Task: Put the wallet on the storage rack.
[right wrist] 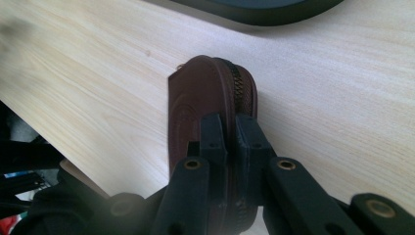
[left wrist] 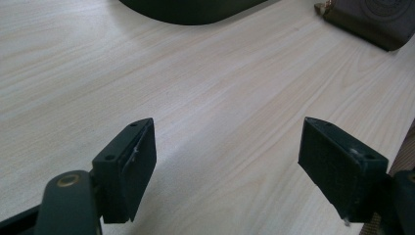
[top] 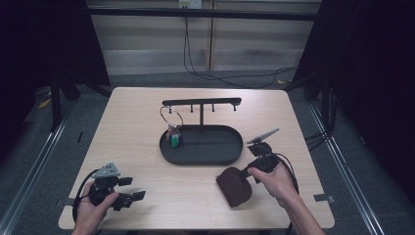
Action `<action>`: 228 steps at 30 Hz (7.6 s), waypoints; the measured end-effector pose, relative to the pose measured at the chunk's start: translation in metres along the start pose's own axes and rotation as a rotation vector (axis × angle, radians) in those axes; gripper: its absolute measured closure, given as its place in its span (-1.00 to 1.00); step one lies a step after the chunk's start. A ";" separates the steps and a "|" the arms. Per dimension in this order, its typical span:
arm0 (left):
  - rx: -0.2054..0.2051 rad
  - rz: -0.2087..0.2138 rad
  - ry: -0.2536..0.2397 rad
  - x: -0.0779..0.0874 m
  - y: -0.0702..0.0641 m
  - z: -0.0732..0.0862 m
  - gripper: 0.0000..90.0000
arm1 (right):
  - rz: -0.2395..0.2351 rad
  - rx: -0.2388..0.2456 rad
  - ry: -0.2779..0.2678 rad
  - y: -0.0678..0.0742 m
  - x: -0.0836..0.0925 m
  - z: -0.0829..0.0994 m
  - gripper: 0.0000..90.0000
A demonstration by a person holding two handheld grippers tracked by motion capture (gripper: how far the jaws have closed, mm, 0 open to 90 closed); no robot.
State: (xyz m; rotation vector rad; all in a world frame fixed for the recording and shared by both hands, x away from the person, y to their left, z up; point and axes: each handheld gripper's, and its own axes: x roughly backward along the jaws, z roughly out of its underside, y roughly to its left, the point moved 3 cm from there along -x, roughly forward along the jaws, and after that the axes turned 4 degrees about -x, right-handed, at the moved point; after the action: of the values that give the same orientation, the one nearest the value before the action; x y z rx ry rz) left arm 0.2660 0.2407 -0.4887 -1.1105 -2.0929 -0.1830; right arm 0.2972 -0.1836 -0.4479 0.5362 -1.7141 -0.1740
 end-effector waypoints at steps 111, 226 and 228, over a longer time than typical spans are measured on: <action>0.019 -0.001 -0.019 0.004 0.002 -0.001 -0.61 | 0.188 -0.081 -0.183 0.023 0.057 -0.112 0.87; 0.033 0.001 -0.023 0.002 0.003 0.000 -0.61 | -0.065 -0.115 -0.436 -0.032 -0.003 -0.056 -0.43; 0.036 -0.005 -0.028 0.002 0.004 0.000 -0.61 | -0.061 -0.112 -0.457 -0.032 0.001 -0.051 -0.44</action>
State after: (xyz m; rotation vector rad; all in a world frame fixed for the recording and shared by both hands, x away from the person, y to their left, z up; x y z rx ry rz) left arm 0.2682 0.2444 -0.4879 -1.0920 -2.1158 -0.1321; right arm 0.3542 -0.2038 -0.4485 0.4898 -2.1156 -0.4620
